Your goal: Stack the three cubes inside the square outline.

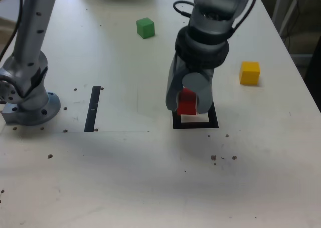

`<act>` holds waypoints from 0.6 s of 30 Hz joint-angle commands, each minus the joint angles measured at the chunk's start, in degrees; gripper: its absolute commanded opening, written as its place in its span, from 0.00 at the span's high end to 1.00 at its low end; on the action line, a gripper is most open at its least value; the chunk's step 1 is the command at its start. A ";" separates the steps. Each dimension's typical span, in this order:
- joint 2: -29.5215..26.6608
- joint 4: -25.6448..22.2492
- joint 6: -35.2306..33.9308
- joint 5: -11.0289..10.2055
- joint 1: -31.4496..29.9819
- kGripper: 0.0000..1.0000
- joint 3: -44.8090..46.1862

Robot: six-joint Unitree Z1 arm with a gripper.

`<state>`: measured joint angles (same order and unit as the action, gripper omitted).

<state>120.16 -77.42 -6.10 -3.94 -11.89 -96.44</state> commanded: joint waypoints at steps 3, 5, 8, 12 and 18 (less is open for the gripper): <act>1.34 0.98 0.03 0.07 -0.15 1.00 -0.73; 1.99 1.42 0.03 -0.07 -0.15 1.00 -0.84; 2.79 2.17 0.03 -0.64 -0.15 1.00 -0.81; 3.15 2.94 0.04 -1.53 -0.11 1.00 -0.57; 2.51 4.09 0.54 -2.32 1.14 1.00 1.24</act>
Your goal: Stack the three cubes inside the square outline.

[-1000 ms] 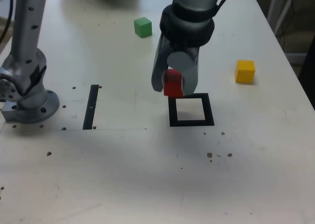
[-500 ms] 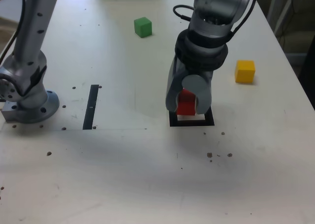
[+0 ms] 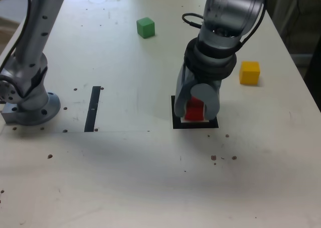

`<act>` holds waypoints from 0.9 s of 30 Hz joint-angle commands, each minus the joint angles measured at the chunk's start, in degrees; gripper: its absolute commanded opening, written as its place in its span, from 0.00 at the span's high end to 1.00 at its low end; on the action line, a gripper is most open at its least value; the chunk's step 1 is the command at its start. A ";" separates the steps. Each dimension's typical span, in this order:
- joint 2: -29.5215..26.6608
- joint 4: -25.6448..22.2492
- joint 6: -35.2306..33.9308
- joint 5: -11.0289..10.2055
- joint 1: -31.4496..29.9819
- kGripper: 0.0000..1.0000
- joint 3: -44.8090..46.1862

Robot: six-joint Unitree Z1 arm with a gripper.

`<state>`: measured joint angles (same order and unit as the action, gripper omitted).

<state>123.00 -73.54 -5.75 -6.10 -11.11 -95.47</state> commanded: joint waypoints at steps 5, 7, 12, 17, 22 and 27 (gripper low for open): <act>-1.02 0.92 0.66 -0.01 1.18 1.00 1.39; -1.15 0.93 0.70 0.03 1.34 1.00 1.64; -1.27 1.01 0.81 0.07 1.61 1.00 1.90; -1.27 1.14 0.83 0.20 1.62 0.95 1.89; -1.23 1.08 0.83 0.30 1.68 0.61 1.88; -1.13 1.30 0.79 0.37 1.71 0.18 2.04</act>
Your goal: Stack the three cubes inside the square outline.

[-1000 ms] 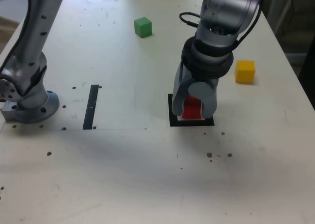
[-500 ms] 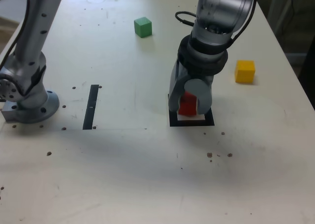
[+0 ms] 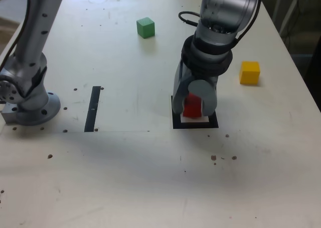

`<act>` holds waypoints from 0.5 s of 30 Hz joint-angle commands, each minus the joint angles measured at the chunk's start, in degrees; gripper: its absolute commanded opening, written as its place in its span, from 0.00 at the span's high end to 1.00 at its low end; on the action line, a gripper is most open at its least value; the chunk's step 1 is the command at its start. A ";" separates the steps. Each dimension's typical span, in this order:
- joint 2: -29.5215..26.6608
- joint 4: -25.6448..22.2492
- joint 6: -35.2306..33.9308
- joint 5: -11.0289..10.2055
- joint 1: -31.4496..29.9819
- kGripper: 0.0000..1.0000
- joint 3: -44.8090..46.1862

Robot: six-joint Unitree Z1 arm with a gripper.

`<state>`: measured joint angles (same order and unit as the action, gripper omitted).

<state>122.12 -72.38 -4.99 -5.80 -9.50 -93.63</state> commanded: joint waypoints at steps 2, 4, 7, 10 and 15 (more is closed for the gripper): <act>-0.25 0.11 -0.13 0.14 0.10 0.10 0.35; -0.29 -0.03 -0.32 0.20 0.10 0.03 0.55; -0.33 -0.15 -0.36 0.20 0.10 0.01 0.64; -0.37 -0.25 -0.36 0.17 0.10 0.01 0.61; -0.49 -1.31 -0.39 0.17 0.10 0.01 0.06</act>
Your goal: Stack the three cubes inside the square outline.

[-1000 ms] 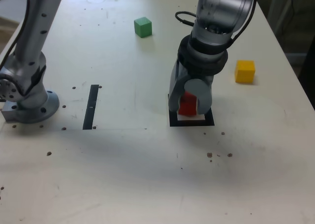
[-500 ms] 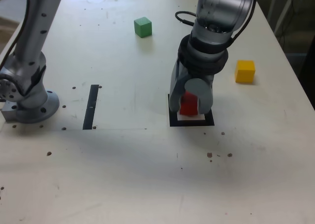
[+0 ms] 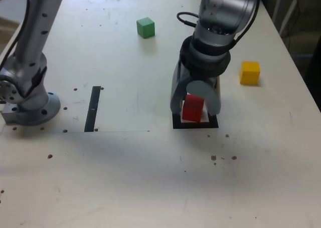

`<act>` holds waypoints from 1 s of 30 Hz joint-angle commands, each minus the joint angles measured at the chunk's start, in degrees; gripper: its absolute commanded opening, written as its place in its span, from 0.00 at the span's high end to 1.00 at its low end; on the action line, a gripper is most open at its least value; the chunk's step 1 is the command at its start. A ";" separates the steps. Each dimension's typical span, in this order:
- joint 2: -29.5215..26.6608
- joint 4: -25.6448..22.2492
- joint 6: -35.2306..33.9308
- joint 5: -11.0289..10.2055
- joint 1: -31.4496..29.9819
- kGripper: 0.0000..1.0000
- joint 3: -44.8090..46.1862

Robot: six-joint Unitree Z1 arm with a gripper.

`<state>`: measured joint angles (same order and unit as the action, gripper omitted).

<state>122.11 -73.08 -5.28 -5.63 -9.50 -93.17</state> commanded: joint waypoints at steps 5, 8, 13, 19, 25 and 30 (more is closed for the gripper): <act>-1.12 -5.07 -0.05 -0.91 -0.21 0.01 -3.17; -1.67 -8.42 0.70 -2.15 -0.53 0.01 -6.40; -2.60 -12.28 2.92 -3.18 -0.37 0.01 -12.38; -0.79 -14.13 5.29 -1.96 2.03 0.01 -18.56; 6.03 -14.95 10.16 -0.55 6.06 0.01 -30.57; 12.20 -17.83 13.09 0.00 8.79 0.00 -41.48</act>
<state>133.58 -89.98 7.45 -5.62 -0.87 -129.04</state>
